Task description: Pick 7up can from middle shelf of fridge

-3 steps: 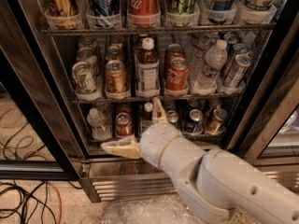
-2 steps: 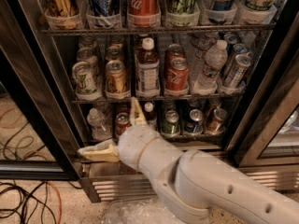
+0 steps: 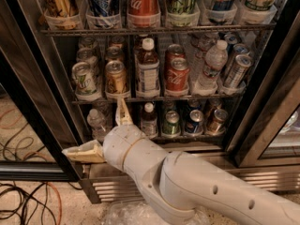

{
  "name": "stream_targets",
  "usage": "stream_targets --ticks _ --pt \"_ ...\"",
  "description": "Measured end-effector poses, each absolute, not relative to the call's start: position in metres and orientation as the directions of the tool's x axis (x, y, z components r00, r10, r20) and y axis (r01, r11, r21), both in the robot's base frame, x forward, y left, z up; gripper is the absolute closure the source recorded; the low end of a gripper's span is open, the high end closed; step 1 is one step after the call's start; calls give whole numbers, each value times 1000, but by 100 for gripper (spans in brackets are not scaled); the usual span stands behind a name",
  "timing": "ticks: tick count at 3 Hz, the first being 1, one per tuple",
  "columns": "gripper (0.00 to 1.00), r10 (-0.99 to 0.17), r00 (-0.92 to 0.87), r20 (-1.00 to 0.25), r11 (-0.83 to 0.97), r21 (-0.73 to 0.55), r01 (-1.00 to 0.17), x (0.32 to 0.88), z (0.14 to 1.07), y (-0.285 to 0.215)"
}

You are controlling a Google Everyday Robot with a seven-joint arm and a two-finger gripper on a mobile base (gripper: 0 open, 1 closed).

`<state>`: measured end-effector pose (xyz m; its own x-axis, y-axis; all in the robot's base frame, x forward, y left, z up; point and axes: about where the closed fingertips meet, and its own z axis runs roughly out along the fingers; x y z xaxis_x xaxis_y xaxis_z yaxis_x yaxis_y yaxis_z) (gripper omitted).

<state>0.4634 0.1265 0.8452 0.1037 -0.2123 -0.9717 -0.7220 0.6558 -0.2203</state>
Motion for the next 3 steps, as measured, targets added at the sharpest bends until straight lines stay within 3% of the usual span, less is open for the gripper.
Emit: stream_targets --ticks 3 --pt "0 -83 26 -996 776 -81 -626 498 825 141"
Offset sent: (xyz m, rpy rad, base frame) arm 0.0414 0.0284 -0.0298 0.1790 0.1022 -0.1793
